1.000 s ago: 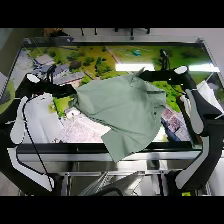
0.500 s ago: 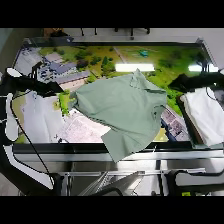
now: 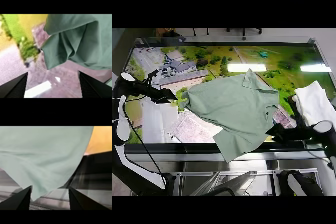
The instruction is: Fold the shirts.
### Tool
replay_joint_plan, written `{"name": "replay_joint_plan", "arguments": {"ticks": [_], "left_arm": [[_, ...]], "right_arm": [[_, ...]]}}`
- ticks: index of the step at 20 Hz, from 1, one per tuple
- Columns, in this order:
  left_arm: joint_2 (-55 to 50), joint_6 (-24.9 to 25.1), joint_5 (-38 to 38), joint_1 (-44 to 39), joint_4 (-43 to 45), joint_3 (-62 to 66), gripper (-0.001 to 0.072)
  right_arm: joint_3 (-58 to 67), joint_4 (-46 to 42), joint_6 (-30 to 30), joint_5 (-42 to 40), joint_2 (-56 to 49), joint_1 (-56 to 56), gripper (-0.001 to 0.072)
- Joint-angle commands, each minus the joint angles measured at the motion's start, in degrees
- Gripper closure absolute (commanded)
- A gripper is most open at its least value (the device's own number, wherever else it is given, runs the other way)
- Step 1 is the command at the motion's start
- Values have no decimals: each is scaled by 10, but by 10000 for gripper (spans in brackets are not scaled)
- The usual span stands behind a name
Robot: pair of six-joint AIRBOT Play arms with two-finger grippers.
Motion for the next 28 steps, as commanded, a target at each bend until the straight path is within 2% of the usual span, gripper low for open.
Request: {"name": "replay_joint_plan", "arguments": {"ticks": [1,4,10,11,12,14,15,16,18,20,23,28], "left_arm": [[0,-12,-12,0,-1,22,4],[0,-13,-11,0,-1,28,4],[0,-13,-13,0,-1,28,4],[0,-13,-14,0,-1,28,4],[0,-14,-14,0,-1,28,4],[0,-21,-16,0,-1,28,4],[0,-24,-21,0,-1,28,4],[2,-24,-27,0,-1,28,4],[15,-24,-32,2,1,28,4],[35,-24,-33,2,1,27,3],[69,-24,-34,-6,-2,-7,4],[154,-17,23,-50,-1,-237,4]], "right_arm": [[-103,42,24,-100,36,56,209],[-107,45,26,-173,6,96,209],[-107,56,17,-214,-70,136,210],[-107,82,-5,-232,-77,142,251],[-106,125,-47,-251,-84,145,438],[-95,197,-121,-281,-99,145,659],[-76,193,-129,-283,-104,143,692],[-51,169,-128,-275,-108,136,693],[21,50,-85,-224,-122,81,693],[104,-47,-81,-174,-156,3,693],[226,-64,-128,-122,-245,-79,693],[274,-65,-155,-98,-323,-69,693]]}}
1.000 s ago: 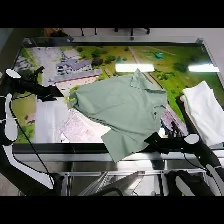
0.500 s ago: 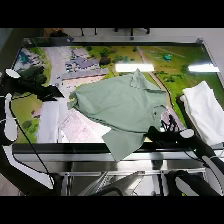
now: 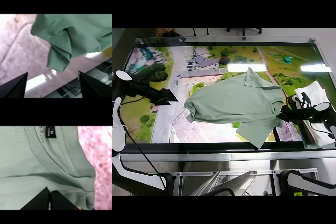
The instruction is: Fold the shirts.
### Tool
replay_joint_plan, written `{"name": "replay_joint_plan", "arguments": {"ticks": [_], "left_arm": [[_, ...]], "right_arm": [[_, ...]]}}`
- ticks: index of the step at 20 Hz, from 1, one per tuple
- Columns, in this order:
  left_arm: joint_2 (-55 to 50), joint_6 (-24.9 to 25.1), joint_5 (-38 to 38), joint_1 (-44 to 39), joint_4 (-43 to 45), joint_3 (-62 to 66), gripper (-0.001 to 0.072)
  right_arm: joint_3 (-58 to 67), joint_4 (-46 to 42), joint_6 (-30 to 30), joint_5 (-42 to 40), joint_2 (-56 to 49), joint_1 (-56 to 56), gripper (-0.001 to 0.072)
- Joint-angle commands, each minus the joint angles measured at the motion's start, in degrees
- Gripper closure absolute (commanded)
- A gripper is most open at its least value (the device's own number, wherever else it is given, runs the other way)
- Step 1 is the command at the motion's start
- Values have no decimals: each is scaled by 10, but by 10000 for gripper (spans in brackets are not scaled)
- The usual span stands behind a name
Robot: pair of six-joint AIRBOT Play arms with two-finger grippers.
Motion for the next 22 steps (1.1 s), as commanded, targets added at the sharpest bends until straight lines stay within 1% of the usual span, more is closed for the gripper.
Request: {"name": "replay_joint_plan", "arguments": {"ticks": [1,3,5,7,9,11,13,14,15,17,18,19,20,22], "left_arm": [[50,5,56,-38,0,-153,4],[55,6,104,-78,-1,-210,4],[53,6,154,-120,1,-240,4],[44,5,196,-149,5,-242,4],[28,1,228,-157,5,-239,4],[5,-8,221,-156,5,-217,4],[-10,-16,194,-151,6,-188,5],[-14,-16,182,-151,10,-174,27],[-17,-22,168,-151,24,-160,133],[-17,-26,139,-151,42,-136,129],[-17,-26,116,-150,63,-122,64],[-17,-27,94,-150,96,-106,42],[-17,-28,81,-149,118,-94,42],[-17,-29,82,-148,125,-78,42]], "right_arm": [[32,-14,-27,20,-39,0,693],[32,-8,-41,22,-40,1,693],[32,-8,-42,26,-39,0,693],[32,-8,-49,42,-39,0,693],[32,-8,-57,63,-39,0,693],[32,-8,-57,72,-39,0,693],[32,-8,-58,78,-38,0,693],[32,-8,-58,80,-39,0,693],[32,-8,-60,80,-39,0,693],[32,-8,-62,81,-38,0,693],[32,-8,-62,82,-38,0,693],[32,-8,-62,82,-38,0,693],[32,-8,-62,81,-38,0,693],[32,-8,-61,81,-39,0,693]]}}
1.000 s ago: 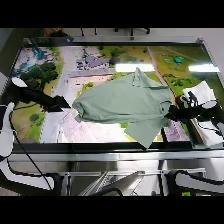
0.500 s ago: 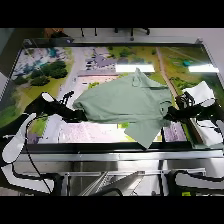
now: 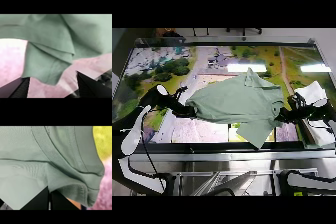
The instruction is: Fold the shirts.
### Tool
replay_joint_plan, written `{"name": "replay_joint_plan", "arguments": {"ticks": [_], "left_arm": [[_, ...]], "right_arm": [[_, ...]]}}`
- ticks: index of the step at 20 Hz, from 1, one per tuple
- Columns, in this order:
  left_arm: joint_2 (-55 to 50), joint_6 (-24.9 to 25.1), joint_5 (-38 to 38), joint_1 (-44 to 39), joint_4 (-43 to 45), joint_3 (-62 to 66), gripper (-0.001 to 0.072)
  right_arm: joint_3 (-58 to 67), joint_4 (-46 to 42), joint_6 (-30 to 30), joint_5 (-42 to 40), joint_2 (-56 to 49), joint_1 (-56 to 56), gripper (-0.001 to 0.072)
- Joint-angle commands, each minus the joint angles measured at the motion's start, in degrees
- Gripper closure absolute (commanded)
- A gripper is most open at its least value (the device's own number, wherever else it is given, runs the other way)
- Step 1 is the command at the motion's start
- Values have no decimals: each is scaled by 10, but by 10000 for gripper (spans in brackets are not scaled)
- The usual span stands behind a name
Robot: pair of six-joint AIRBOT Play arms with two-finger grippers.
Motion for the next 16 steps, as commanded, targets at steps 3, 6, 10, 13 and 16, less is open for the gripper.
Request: {"name": "replay_joint_plan", "arguments": {"ticks": [3,6,10,13,16], "left_arm": [[-1,-5,-3,0,28,37,42],[-5,-2,19,0,20,37,42],[-22,63,-9,0,-63,37,42],[-58,65,-47,5,-64,37,43],[-73,64,-47,12,-64,37,368]], "right_arm": [[0,0,0,2,0,0,693],[0,1,0,1,0,0,693],[0,1,0,-3,0,0,693],[0,1,0,-3,0,0,693],[0,1,0,-1,0,0,693]]}}
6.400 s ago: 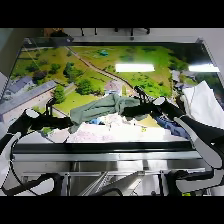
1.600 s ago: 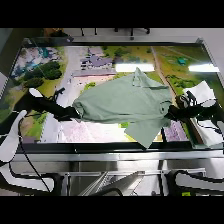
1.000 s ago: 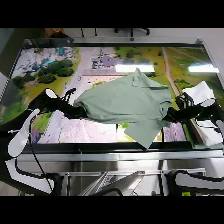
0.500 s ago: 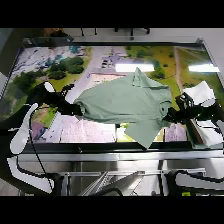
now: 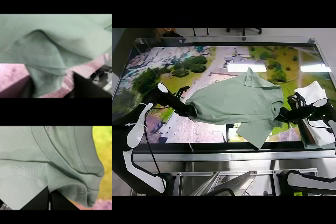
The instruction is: Fold the shirts.
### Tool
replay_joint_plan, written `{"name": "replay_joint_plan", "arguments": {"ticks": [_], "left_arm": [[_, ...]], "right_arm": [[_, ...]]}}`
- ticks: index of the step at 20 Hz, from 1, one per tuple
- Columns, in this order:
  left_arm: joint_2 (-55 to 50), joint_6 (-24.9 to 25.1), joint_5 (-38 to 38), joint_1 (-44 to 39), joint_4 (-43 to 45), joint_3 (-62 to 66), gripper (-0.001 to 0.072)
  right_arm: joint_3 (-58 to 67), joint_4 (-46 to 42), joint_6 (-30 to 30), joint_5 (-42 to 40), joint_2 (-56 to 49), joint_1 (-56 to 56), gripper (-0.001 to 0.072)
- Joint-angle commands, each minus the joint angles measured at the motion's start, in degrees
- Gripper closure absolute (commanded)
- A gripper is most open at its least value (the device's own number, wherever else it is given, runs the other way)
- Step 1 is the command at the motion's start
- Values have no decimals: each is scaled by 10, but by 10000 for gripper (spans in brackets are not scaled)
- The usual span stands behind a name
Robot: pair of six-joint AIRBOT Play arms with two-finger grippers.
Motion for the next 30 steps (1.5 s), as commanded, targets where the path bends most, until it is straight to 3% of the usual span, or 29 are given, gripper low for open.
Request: {"name": "replay_joint_plan", "arguments": {"ticks": [1,2,7,12,15,19,23,26,28,30], "left_arm": [[-13,7,-5,8,-2,0,603],[-5,7,-1,10,-3,0,689],[97,7,7,22,-54,17,693],[285,6,-19,91,-348,139,692],[407,-30,4,167,-483,209,693],[549,-86,41,335,-491,293,692],[621,-124,25,519,-421,312,692],[626,-99,17,491,-413,218,692],[594,-52,19,405,-406,140,692],[538,-27,63,284,-353,73,691]], "right_arm": [[1,0,0,1,0,0,693],[1,2,0,1,4,0,693],[71,102,-23,43,86,-7,694],[333,390,-116,57,149,-91,693],[517,511,-137,48,148,-171,693],[685,508,-137,-2,145,-200,693],[715,464,-139,-18,140,-200,693],[683,485,-135,38,101,-198,693],[620,483,-150,61,76,-162,693],[537,434,-188,58,44,-54,694]]}}
